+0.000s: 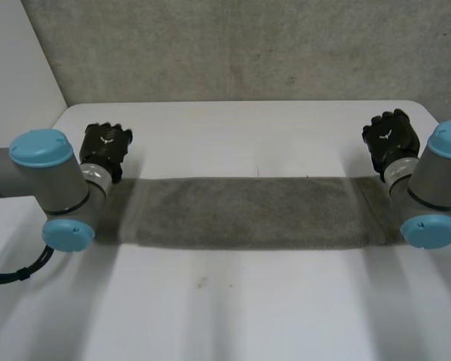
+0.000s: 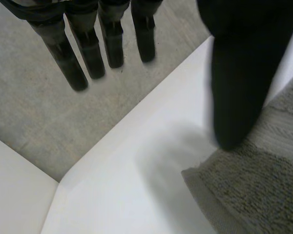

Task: Fold the laundry

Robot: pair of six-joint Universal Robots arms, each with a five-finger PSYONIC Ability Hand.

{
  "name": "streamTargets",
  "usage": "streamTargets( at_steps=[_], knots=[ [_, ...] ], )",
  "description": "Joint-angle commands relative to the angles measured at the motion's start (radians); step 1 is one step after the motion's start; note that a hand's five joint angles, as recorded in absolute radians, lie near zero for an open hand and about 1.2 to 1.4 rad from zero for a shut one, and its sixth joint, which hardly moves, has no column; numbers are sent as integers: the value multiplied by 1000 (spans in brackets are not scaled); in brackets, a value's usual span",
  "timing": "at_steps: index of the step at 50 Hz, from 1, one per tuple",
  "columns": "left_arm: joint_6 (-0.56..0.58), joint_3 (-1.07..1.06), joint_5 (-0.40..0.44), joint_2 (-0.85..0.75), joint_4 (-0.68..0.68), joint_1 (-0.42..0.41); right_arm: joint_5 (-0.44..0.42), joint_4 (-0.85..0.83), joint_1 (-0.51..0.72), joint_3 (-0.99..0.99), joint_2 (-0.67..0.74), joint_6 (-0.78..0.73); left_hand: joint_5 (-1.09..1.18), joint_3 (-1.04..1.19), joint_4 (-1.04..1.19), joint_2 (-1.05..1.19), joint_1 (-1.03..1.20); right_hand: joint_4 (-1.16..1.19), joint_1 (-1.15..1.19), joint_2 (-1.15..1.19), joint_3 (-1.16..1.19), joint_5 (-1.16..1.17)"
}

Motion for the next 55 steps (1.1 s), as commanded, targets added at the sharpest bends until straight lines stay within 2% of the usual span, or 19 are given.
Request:
streamTargets(
  at_steps=[1, 5, 8, 10, 11, 13, 15, 20, 21, 22, 26, 28, 31, 37, 51, 52, 53, 54, 55],
  knots=[
    [-6, -35, -5, 79, -7, -6, 28, -1, 3, 39, -118, 54, -410, -403, -402, -404, -393, -60, -38, -53, -37, -62],
    [-8, -133, -1, 192, -4, -6, 25, 28, 3, 87, -203, 99, -410, -403, -402, -404, -393, -60, -38, -53, -37, -62],
    [-9, -226, 2, 283, 5, -5, -1, 108, -4, 134, -292, 140, -410, -403, -402, -404, -393, -60, -38, -53, -37, -62],
    [-9, -272, 2, 325, 12, -3, -54, 237, -8, 169, -351, 172, -410, -403, -402, -404, -393, -60, -38, -53, -37, -62],
    [-11, -321, 4, 365, 19, -2, -55, 238, -8, 169, -351, 173, -410, -403, -402, -404, -393, -60, -38, -53, -37, -62],
    [-15, -367, 4, 399, 31, -2, -113, 389, -13, 191, -382, 212, -410, -403, -402, -404, -393, -22, 1, -14, 2, -23],
    [-31, -412, 2, 423, 45, -2, -130, 458, -20, 197, -393, 235, -410, -403, -402, -404, -393, 26, 48, 34, 49, 24],
    [-130, -506, 2, 470, 71, 3, -185, 571, -92, 258, -417, 278, -410, -403, -402, -404, -393, 161, 183, 169, 184, 159],
    [-173, -521, 4, 485, 71, 6, -223, 554, -115, 295, -427, 278, -410, -403, -402, -404, -393, 190, 213, 198, 214, 189],
    [-208, -530, 7, 501, 71, 11, -224, 554, -115, 295, -427, 278, -410, -403, -402, -404, -393, 191, 213, 198, 214, 189],
    [-258, -541, 8, 515, 71, 11, -343, 421, -189, 419, -442, 277, -410, -403, -402, -404, -393, 302, 324, 310, 325, 300],
    [-262, -546, 8, 521, 73, 11, -363, 366, -213, 457, -442, 275, -410, -403, -402, -404, -393, 346, 368, 354, 369, 344],
    [-264, -563, 7, 541, 76, 12, -369, 269, -243, 508, -439, 277, -410, -403, -402, -404, -393, 454, 477, 462, 478, 453],
    [-264, -581, 8, 562, 93, 12, -378, 174, -250, 542, -370, 260, -410, -403, -402, -404, -393, 458, 480, 466, 481, 456],
    [-264, -593, 8, 585, 101, 12, -368, 158, -283, 524, -284, 160, -410, -403, -402, -404, -393, 475, 498, 483, 499, 474],
    [-264, -593, 8, 585, 101, 12, -369, 158, -283, 521, -276, 153, -410, -403, -402, -404, -393, 542, 564, 550, 565, 541],
    [-264, -593, 8, 584, 101, 14, -374, 158, -284, 515, -269, 148, -410, -403, -402, -404, -393, 712, 734, 719, 735, 710],
    [-264, -593, 7, 584, 101, 14, -374, 158, -284, 515, -269, 148, -410, -403, -402, -404, -393, 713, 735, 721, 736, 712],
    [-264, -593, 7, 584, 101, 14, -374, 158, -292, 507, -263, 147, -410, -403, -402, -404, -393, 1065, 1087, 1073, 1088, 1063]
  ],
)
